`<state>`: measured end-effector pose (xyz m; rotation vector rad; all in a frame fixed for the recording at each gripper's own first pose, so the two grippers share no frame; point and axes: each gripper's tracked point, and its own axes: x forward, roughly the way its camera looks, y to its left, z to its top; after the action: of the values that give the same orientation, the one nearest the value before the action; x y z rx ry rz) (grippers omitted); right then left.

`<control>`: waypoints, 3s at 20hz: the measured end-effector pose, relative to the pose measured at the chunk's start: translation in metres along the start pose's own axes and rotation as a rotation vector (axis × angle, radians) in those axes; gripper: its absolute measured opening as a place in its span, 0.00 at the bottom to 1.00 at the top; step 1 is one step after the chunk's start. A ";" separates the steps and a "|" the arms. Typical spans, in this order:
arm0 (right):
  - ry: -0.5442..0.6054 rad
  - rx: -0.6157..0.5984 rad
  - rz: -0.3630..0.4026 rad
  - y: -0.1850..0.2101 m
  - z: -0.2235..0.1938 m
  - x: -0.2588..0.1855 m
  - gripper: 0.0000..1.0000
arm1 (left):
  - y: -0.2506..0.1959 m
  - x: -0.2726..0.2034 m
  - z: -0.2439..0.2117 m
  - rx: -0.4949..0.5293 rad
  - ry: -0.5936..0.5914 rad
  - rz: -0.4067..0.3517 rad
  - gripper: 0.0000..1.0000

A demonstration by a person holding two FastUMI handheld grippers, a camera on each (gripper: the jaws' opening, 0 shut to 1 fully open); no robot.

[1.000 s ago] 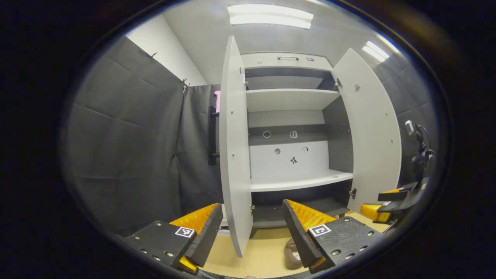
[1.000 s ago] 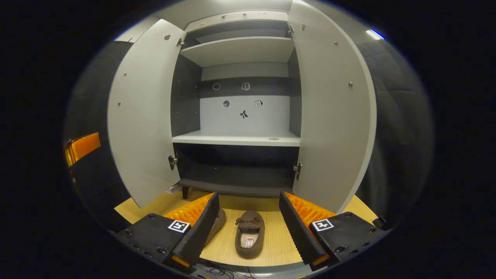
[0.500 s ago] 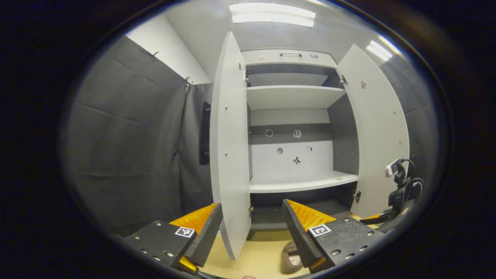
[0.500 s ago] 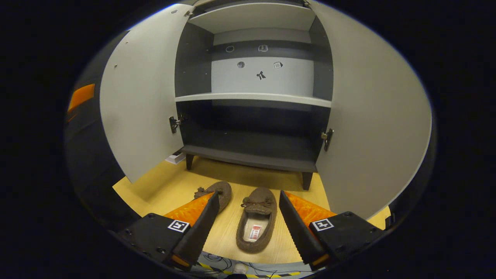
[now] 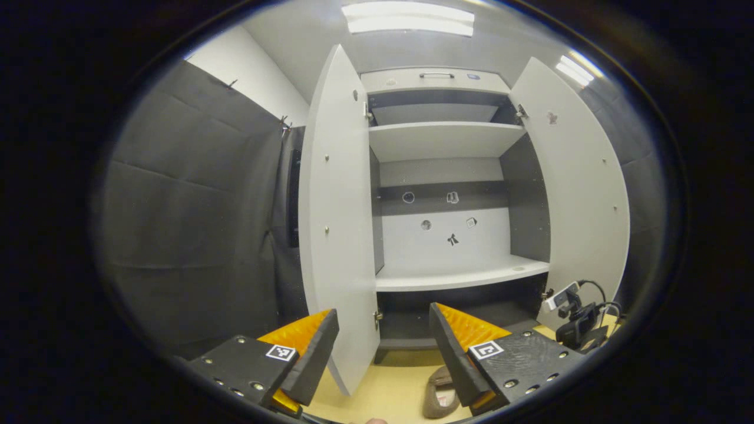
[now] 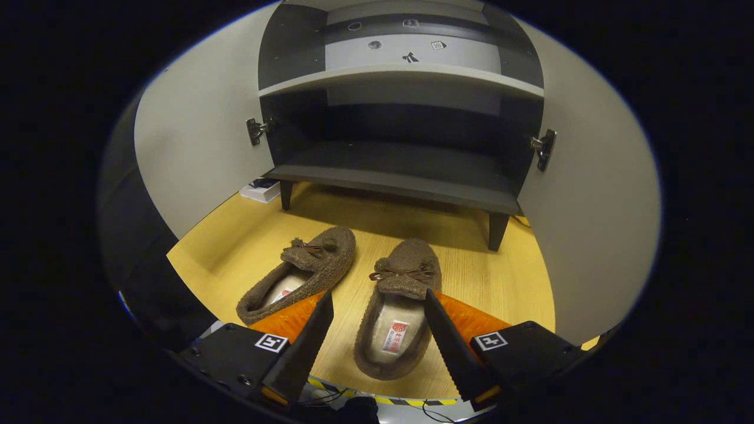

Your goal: Grab one shoe with the right hand and put it into the shoe cabinet, grab the other shoe with the left hand and put it into the shoe cabinet; then close the right door with the right hand and the left door with the left hand.

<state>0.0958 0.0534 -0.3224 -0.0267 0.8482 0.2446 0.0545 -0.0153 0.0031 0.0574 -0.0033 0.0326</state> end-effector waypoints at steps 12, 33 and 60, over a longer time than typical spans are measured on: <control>0.166 -0.076 -0.007 0.012 -0.036 0.057 0.58 | 0.014 0.001 -0.006 0.004 0.020 0.030 0.97; -0.016 0.098 -0.031 -0.003 0.044 -0.008 0.02 | -0.007 0.011 0.010 0.011 -0.032 -0.059 0.90; -0.467 0.008 -0.084 -0.041 0.323 -0.100 0.01 | -0.019 0.028 0.004 -0.018 -0.036 -0.060 0.95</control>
<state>0.2803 0.0324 -0.0373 0.0028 0.3827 0.1589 0.0834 -0.0331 0.0057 0.0396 -0.0378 -0.0282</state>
